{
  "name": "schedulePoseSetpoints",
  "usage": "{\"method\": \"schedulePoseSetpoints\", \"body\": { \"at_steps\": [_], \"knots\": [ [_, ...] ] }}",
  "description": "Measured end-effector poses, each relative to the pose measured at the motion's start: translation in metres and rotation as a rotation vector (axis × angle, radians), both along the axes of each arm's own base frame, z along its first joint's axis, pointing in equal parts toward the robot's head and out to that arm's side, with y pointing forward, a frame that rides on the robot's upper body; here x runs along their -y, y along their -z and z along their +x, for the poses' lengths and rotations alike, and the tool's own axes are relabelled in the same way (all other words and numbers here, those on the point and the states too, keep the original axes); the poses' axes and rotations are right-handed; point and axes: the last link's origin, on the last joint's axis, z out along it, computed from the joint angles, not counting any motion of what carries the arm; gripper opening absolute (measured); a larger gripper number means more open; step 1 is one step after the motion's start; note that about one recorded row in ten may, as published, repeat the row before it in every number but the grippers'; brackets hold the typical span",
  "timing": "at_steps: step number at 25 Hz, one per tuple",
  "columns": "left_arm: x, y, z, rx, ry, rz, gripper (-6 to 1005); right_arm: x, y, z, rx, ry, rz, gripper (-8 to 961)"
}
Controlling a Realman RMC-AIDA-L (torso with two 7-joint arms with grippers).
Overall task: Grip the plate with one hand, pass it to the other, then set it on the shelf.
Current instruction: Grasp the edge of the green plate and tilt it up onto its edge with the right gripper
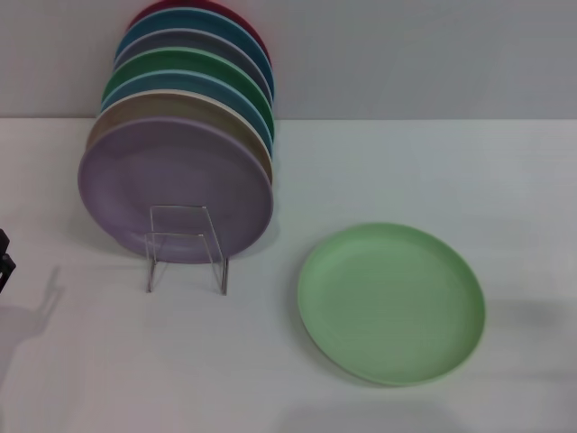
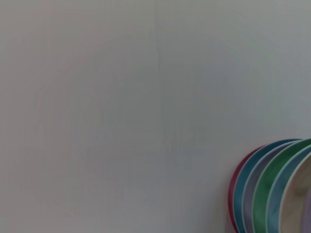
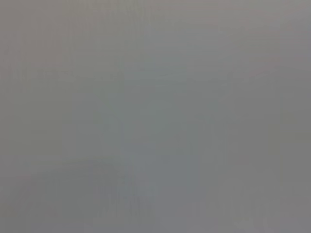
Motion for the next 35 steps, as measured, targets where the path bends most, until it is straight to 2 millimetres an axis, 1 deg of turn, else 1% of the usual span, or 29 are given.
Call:
{"method": "schedulePoseSetpoints", "body": {
  "at_steps": [8, 11, 15, 16, 17, 19, 21, 24, 26, 27, 28, 32, 35],
  "knots": [
    [-0.001, 0.001, 0.000, 0.001, -0.002, -0.008, 844, 0.005, -0.001, -0.001, -0.037, -0.023, -0.001, 829],
    [-0.001, 0.001, 0.000, 0.003, -0.003, -0.007, 843, -0.001, -0.001, -0.008, -0.040, -0.067, -0.022, 825],
    [-0.002, 0.001, 0.000, 0.004, -0.002, -0.007, 843, -0.022, 0.000, -0.024, -0.020, -0.166, -0.090, 819],
    [-0.002, 0.001, 0.001, 0.003, -0.001, -0.008, 843, -0.036, -0.001, -0.032, -0.013, -0.212, -0.133, 818],
    [-0.003, 0.001, 0.001, 0.003, 0.000, -0.008, 843, -0.036, -0.001, -0.032, -0.013, -0.212, -0.133, 816],
    [-0.003, 0.001, 0.001, 0.003, 0.002, -0.009, 843, -0.053, -0.004, -0.039, -0.019, -0.236, -0.225, 813],
    [-0.004, 0.001, 0.002, 0.004, 0.003, -0.009, 843, -0.070, -0.008, -0.047, 0.014, -0.227, -0.327, 810],
    [-0.005, 0.002, 0.002, 0.004, 0.006, -0.010, 843, -0.089, -0.010, -0.062, 0.106, -0.141, -0.461, 806],
    [-0.005, 0.002, 0.002, 0.004, 0.007, -0.010, 842, -0.098, -0.010, -0.078, 0.142, -0.092, -0.540, 803],
    [-0.005, 0.002, 0.003, 0.005, 0.007, -0.010, 842, -0.102, -0.013, -0.090, 0.155, -0.068, -0.577, 802],
    [-0.006, 0.002, 0.003, 0.005, 0.008, -0.011, 842, -0.106, -0.016, -0.098, 0.156, -0.034, -0.607, 801],
    [-0.008, 0.003, 0.005, 0.004, 0.014, -0.021, 842, -0.115, -0.030, -0.118, 0.184, 0.105, -0.741, 795],
    [-0.011, 0.004, 0.005, 0.004, 0.013, -0.026, 842, -0.119, -0.031, -0.122, 0.228, 0.239, -0.868, 791]
  ]
}}
